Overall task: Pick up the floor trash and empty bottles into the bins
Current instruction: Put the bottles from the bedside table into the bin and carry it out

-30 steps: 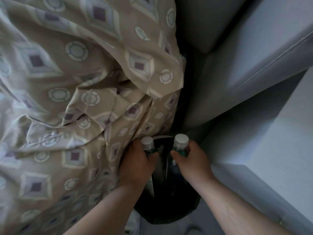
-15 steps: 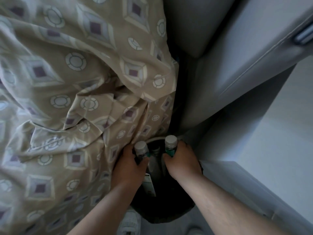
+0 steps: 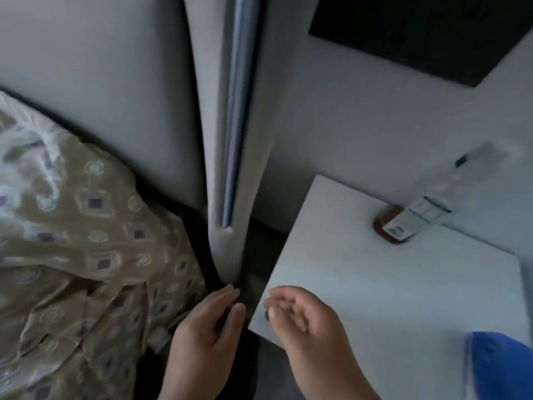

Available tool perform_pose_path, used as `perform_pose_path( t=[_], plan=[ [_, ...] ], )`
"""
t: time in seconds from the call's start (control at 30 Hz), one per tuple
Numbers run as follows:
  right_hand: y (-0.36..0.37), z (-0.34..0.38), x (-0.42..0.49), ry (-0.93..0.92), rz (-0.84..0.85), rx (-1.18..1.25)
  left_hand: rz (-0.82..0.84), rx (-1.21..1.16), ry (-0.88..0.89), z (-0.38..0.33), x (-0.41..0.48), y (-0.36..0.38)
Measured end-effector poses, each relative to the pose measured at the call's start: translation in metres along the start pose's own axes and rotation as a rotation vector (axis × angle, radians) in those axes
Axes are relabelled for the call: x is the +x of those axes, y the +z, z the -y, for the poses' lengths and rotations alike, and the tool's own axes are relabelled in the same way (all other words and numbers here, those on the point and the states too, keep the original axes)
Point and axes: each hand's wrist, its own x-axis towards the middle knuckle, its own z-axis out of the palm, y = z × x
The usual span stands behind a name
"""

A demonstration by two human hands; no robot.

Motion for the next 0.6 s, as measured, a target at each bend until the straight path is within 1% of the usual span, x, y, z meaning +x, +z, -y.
perform_pose_path(
  t=[0.07, 0.13, 0.2, 0.27, 0.3, 0.33, 0.37, 0.4, 0.43, 0.47, 0.6],
  plan=[
    [-0.042, 0.013, -0.01, -0.025, -0.152, 0.043, 0.116, 0.155, 0.056, -0.028, 0.009, 0.033],
    [-0.078, 0.021, -0.017, -0.041, -0.279, 0.086, 0.218, 0.349, 0.065, -0.047, 0.018, 0.065],
    [-0.107, 0.027, -0.022, -0.069, -0.366, 0.119, 0.342, 0.522, 0.025, -0.056, 0.023, 0.09],
    [-0.128, 0.029, -0.025, -0.095, -0.443, 0.154, 0.432, 0.615, 0.007, -0.051, 0.021, 0.109],
    [-0.136, 0.029, -0.027, -0.102, -0.479, 0.172, 0.46, 0.651, 0.016, -0.045, 0.018, 0.115],
    [-0.144, 0.029, -0.027, -0.109, -0.508, 0.185, 0.45, 0.666, 0.042, -0.038, 0.017, 0.119],
    [-0.151, 0.028, -0.027, -0.116, -0.536, 0.205, 0.402, 0.659, 0.09, -0.031, 0.016, 0.121],
    [-0.156, 0.027, -0.026, -0.12, -0.563, 0.219, 0.4, 0.681, 0.116, -0.028, 0.017, 0.121],
    [-0.16, 0.027, -0.024, -0.124, -0.587, 0.23, 0.491, 0.679, 0.068, -0.028, 0.019, 0.12],
    [-0.164, 0.028, -0.022, -0.129, -0.609, 0.239, 0.525, 0.677, 0.052, -0.023, 0.02, 0.12],
    [-0.183, 0.037, -0.007, -0.173, -0.716, 0.221, 0.577, 0.661, 0.002, -0.014, 0.022, 0.128]
  ],
)
